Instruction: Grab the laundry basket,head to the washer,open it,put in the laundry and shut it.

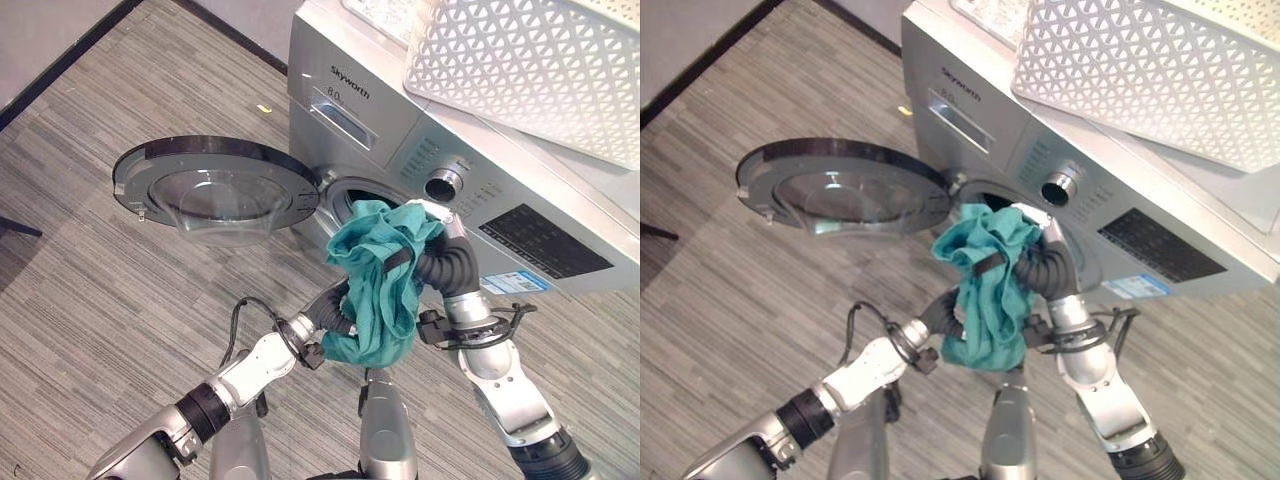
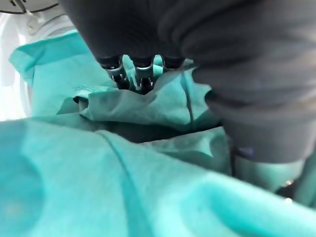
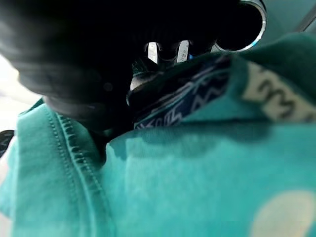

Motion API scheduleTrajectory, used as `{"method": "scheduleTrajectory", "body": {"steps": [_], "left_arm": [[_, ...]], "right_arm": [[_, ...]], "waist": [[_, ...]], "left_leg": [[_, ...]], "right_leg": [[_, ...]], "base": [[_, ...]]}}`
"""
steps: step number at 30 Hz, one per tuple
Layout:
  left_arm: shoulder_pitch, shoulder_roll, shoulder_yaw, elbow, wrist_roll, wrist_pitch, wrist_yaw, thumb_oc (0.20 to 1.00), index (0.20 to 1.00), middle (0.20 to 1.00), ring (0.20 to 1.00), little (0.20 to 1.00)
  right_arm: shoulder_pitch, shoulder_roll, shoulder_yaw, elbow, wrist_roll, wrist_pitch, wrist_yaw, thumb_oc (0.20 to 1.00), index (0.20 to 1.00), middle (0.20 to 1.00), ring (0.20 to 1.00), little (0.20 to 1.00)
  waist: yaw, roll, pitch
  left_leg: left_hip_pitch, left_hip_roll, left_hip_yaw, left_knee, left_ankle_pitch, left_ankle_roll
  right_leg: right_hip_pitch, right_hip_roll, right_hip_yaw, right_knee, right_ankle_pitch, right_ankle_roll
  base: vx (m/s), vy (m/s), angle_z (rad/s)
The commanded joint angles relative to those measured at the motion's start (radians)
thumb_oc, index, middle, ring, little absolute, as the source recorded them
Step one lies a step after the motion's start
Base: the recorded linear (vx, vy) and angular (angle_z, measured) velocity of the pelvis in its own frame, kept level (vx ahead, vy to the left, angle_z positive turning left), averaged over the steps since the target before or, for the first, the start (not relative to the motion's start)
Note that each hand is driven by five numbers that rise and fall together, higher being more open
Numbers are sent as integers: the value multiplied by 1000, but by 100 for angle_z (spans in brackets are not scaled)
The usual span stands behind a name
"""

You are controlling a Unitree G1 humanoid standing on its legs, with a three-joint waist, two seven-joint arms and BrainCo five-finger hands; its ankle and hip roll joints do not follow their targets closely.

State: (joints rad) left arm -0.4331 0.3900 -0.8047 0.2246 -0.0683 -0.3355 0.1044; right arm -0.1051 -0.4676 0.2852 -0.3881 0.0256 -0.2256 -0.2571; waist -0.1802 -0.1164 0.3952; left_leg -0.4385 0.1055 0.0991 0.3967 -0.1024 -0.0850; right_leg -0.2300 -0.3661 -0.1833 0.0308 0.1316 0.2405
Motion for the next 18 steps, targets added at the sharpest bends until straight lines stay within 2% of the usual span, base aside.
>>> {"method": "scheduleTrajectory", "body": {"steps": [1,9,14,18], "left_arm": [[2,-42,-28,-55,37,-88,2,1000,1000,1000,1000,1000],[-70,-95,-122,-25,57,-78,-62,1000,1000,1000,1000,1000],[-101,-164,-141,56,79,-61,-33,1000,1000,1000,1000,1000],[-111,-181,-139,72,80,-58,-21,1000,1000,1000,1000,1000]], "right_arm": [[-7,-26,-29,-127,29,-94,-9,200,200,200,200,200],[-9,-38,-38,-129,53,-102,-11,200,200,200,200,200],[-14,-30,-7,-127,71,-97,-4,200,200,200,200,200],[-17,-32,-5,-124,67,-94,-7,200,200,200,200,200]], "waist": [[5,27,-70],[-12,24,-71],[-17,19,-69],[-19,19,-68]], "left_leg": [[120,162,77,-43,-74,-69],[122,173,85,-46,-74,-75],[122,177,89,-46,-72,-76],[123,179,90,-48,-71,-76]], "right_leg": [[-86,-28,1,-38,34,-6],[-86,-20,2,-41,30,-5],[-88,-15,2,-40,28,-7],[-88,-15,3,-40,29,-8]], "base": [[0,0,0],[-1,-7,4],[0,0,0],[0,0,0]]}}
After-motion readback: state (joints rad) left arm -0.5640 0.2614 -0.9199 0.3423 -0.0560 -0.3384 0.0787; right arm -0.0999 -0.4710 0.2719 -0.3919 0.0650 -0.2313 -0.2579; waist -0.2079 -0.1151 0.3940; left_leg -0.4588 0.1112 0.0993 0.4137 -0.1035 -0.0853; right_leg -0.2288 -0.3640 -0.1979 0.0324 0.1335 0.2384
